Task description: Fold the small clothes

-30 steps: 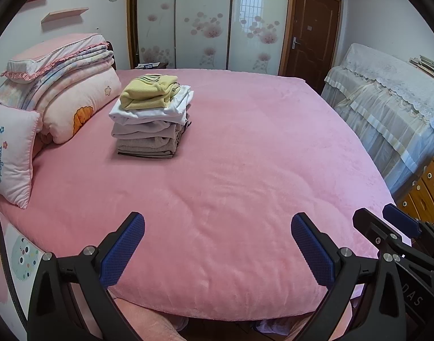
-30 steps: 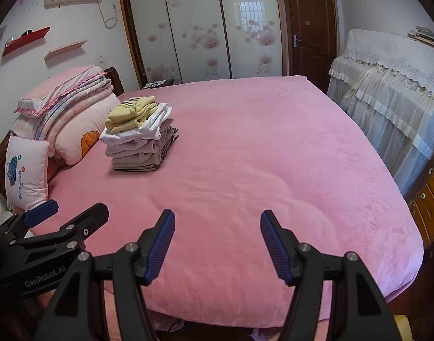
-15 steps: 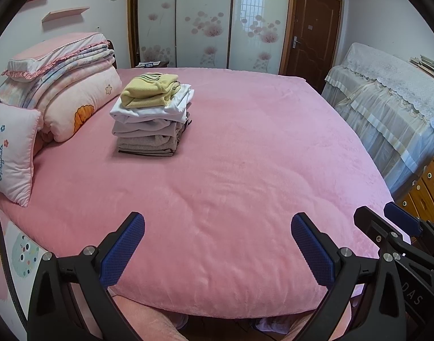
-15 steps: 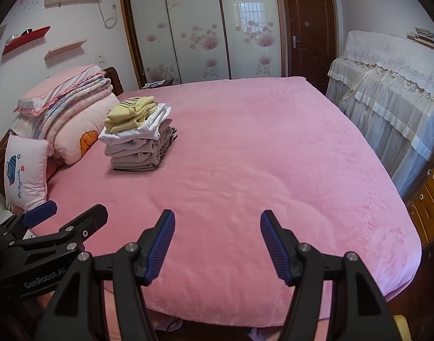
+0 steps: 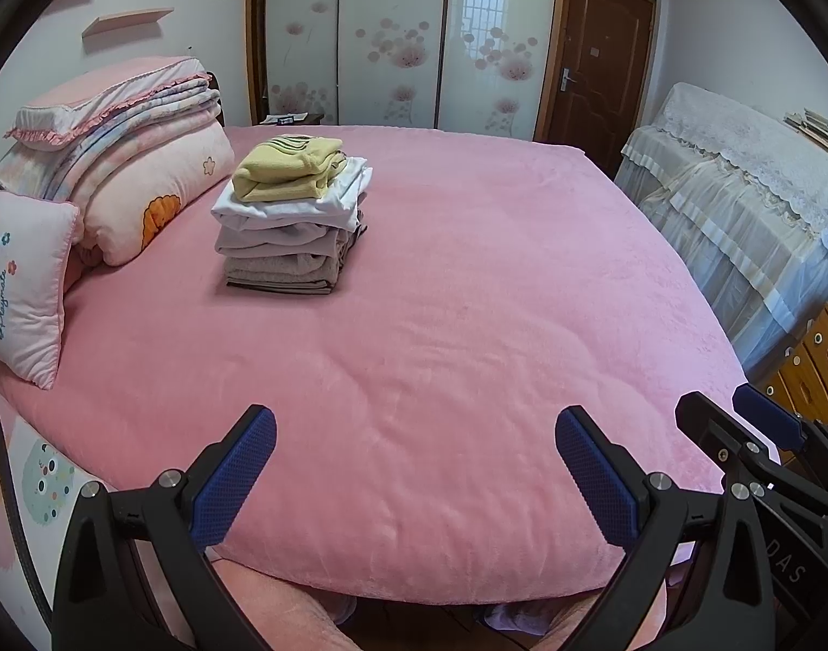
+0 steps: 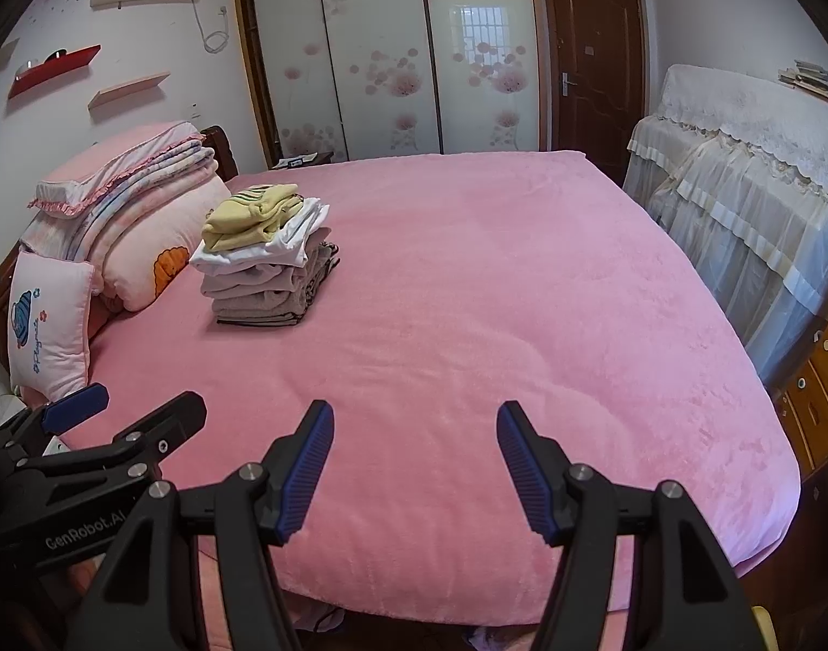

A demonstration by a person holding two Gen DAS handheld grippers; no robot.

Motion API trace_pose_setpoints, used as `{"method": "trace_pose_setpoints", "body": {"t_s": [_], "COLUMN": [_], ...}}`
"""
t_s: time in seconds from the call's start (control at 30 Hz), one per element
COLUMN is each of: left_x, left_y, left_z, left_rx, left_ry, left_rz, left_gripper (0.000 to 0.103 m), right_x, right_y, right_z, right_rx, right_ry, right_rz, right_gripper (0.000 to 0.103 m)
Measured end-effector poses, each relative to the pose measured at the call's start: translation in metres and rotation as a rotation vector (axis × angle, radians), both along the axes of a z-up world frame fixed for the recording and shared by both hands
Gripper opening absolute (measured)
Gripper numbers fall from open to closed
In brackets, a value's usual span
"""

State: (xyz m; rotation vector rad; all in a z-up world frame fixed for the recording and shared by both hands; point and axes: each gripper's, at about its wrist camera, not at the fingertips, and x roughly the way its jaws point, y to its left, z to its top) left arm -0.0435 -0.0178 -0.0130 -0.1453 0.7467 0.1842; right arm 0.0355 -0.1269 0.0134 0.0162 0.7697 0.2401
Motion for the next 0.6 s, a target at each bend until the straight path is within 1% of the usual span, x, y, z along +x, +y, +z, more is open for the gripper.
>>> {"method": "trace_pose_setpoints", "body": {"t_s": [0.6], "left_x": [-0.0038], "left_y": [-0.0027], "left_z": [-0.0003], "left_rx": [-0.012], "left_ry": [0.010], "left_rz": [-0.006], "left_gripper": [0.102], "right_x": [-0.0014], "right_y": [-0.0067], "right_z": [-0.0062], "right_rx": [-0.008], "right_ry": [0.004], "right_rz": [-0.005], "right_gripper": [0.063]}}
